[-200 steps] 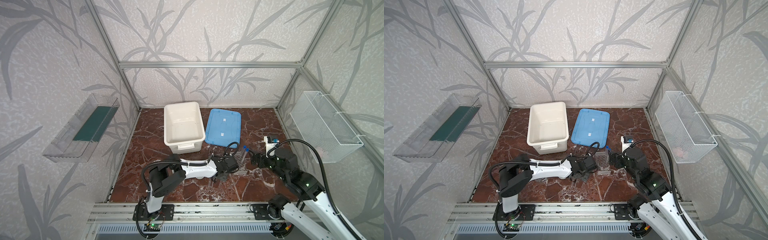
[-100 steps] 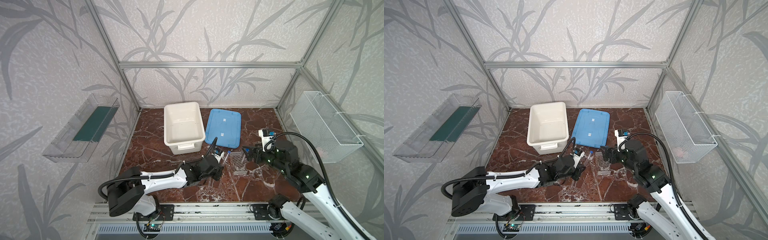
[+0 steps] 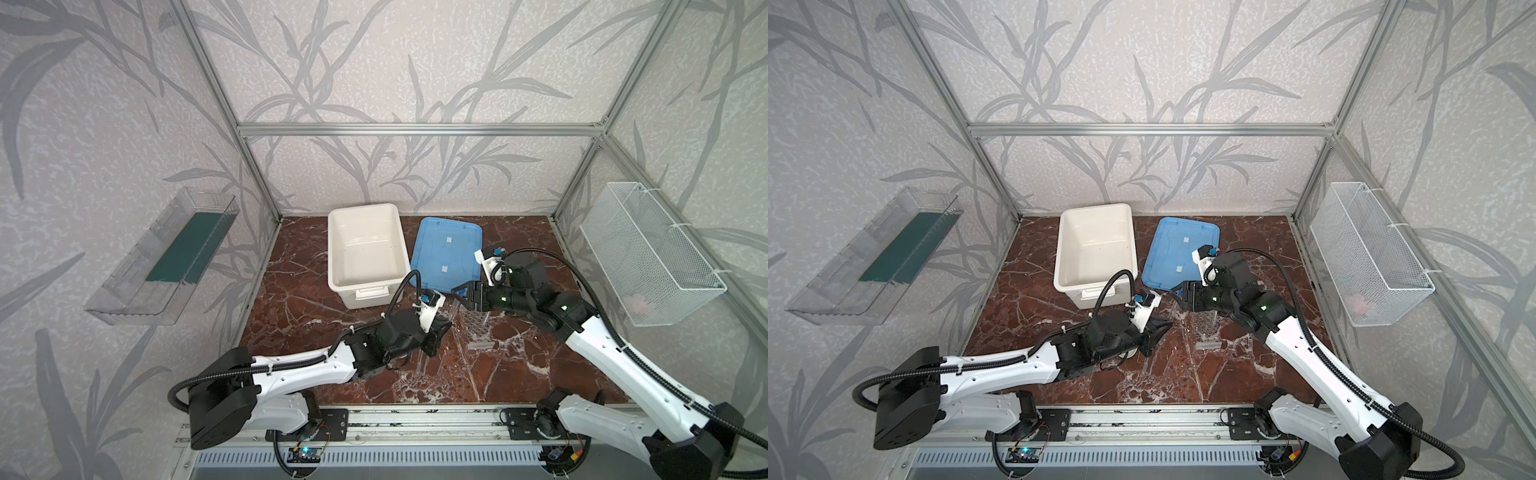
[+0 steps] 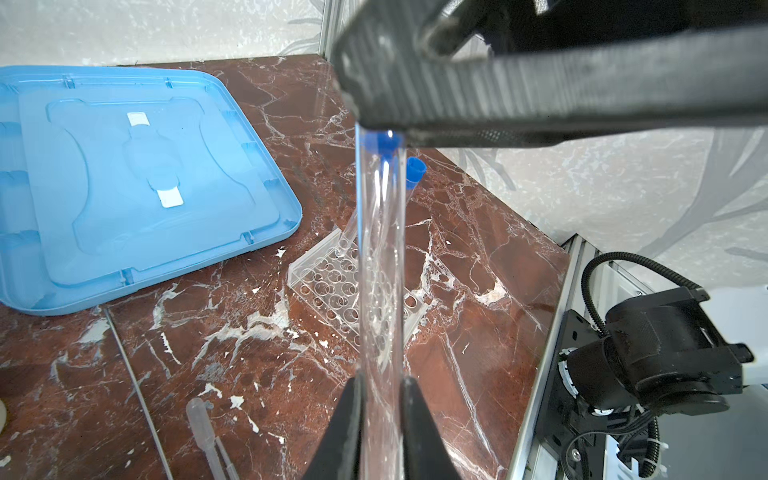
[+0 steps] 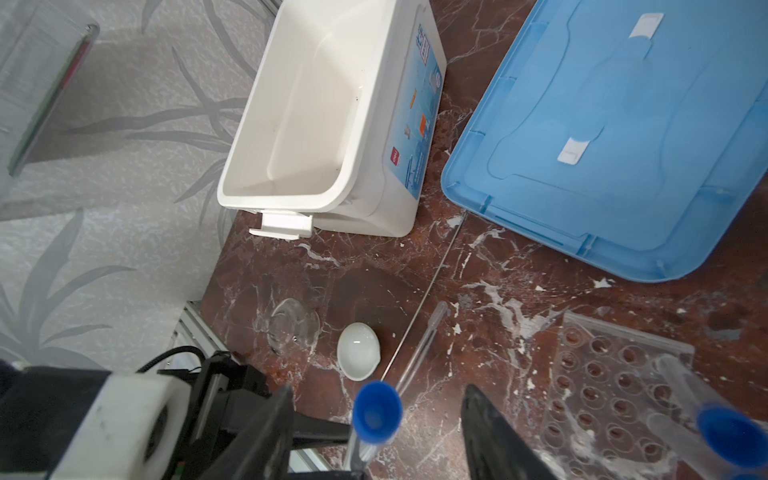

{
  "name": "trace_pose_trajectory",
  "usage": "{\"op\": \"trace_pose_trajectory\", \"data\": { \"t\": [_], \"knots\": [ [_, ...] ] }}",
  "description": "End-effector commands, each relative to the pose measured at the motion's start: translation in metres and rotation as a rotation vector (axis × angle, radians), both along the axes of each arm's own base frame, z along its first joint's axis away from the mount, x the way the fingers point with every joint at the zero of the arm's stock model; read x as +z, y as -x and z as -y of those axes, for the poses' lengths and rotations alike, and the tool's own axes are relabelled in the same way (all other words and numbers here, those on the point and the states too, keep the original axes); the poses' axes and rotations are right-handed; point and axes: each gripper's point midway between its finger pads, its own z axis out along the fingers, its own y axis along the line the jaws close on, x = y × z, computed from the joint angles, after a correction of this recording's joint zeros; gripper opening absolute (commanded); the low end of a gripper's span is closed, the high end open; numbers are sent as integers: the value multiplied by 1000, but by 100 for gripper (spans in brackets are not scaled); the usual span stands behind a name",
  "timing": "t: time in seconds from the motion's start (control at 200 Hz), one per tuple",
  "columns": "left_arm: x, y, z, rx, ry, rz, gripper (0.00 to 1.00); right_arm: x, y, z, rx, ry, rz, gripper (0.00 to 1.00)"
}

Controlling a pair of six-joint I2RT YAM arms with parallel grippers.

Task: Organize the chemistry lab equipment
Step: 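Grasp the third tube's blue cap with the right gripper, then open the left, then lower the third tube into the rack with the right gripper while the left withdraws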

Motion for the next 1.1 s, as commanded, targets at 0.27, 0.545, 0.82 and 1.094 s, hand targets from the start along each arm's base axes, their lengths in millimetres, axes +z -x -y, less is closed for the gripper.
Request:
{"op": "trace_pose_trajectory", "data": {
  "t": [0.27, 0.545, 0.82, 1.094],
  "knots": [
    [7, -3, -6, 23, -1, 32, 18, -7, 2, -13, 35, -57, -30, 29],
    [5, -5, -1, 24, -16, 28, 18, -12, 4, -10, 30, -52, -33, 15],
    [15, -6, 0, 46, 38, 9, 99, -1, 4, 6, 3, 3, 92, 13],
    [9, -8, 11, 49, 29, -63, 99, 7, 1, 70, -144, 269, 425, 13]
  ]
}}
